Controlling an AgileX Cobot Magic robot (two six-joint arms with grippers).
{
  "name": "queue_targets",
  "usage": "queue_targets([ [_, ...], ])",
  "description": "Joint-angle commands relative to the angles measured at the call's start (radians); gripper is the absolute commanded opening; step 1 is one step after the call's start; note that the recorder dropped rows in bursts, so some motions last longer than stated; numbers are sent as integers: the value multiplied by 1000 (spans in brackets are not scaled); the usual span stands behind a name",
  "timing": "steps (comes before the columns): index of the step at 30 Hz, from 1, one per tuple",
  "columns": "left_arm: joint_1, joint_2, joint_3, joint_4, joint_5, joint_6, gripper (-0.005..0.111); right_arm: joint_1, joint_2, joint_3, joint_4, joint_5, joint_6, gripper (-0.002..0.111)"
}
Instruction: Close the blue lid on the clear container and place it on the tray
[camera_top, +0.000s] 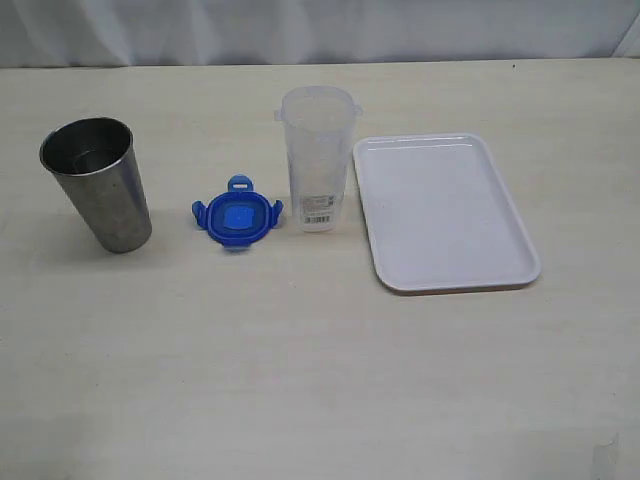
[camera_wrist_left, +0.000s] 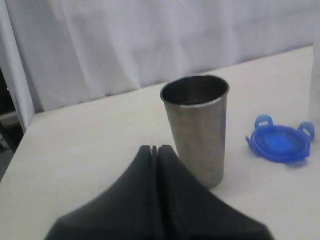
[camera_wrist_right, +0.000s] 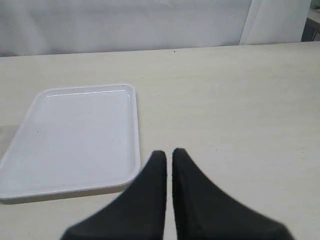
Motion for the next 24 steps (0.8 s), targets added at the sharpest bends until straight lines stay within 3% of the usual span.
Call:
queue_targets([
  [1,-3,-2,3,1,-145,-5,0,-3,-5,1,2,-10,-6,4],
  [12,-3,-2,3,1,-414,-64,0,-3,-5,1,2,-10,-6,4],
  [20,-3,-2,3,1,-779,-413,0,-3,-5,1,2,-10,-6,4],
  [22,-3,-2,3,1,-820,-559,0,-3,-5,1,2,-10,-6,4],
  [24,-3,-2,3,1,-804,-583,0,-3,-5,1,2,-10,-6,4],
])
